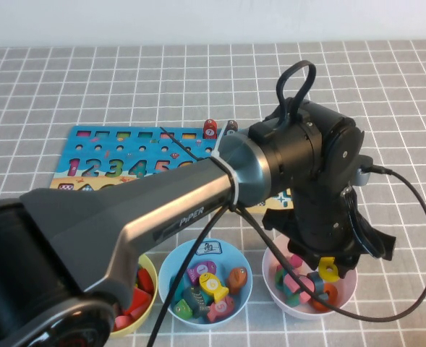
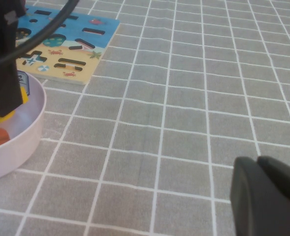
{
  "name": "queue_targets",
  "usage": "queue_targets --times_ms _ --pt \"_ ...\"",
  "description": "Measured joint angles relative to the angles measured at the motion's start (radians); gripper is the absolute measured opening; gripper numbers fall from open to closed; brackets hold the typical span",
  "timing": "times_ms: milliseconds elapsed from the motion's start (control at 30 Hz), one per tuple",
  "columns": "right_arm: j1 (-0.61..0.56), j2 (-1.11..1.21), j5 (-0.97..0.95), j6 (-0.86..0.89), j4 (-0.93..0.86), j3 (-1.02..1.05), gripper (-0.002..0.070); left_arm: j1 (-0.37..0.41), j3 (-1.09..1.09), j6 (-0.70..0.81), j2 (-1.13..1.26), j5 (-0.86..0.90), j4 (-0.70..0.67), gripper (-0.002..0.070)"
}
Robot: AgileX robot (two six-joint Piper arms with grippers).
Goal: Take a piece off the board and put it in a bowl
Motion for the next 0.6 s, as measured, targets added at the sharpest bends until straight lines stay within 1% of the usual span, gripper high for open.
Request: queue_targets --times_ms 333,467,600 --pt "0.0 0.0 0.0 0.0 0.0 0.0 -0.0017 0.0 0.0 0.004 0.016 -0.031 -0.002 0.0345" --pt "0.0 0.0 0.0 0.0 0.0 0.0 -0.0017 0.0 0.0 0.004 0.014 -0.031 0.008 0.0353" --pt "0.0 0.0 0.0 0.0 0.0 0.0 -0.0017 0.0 0.0 0.022 -0.015 -0.026 0.078 0.0353"
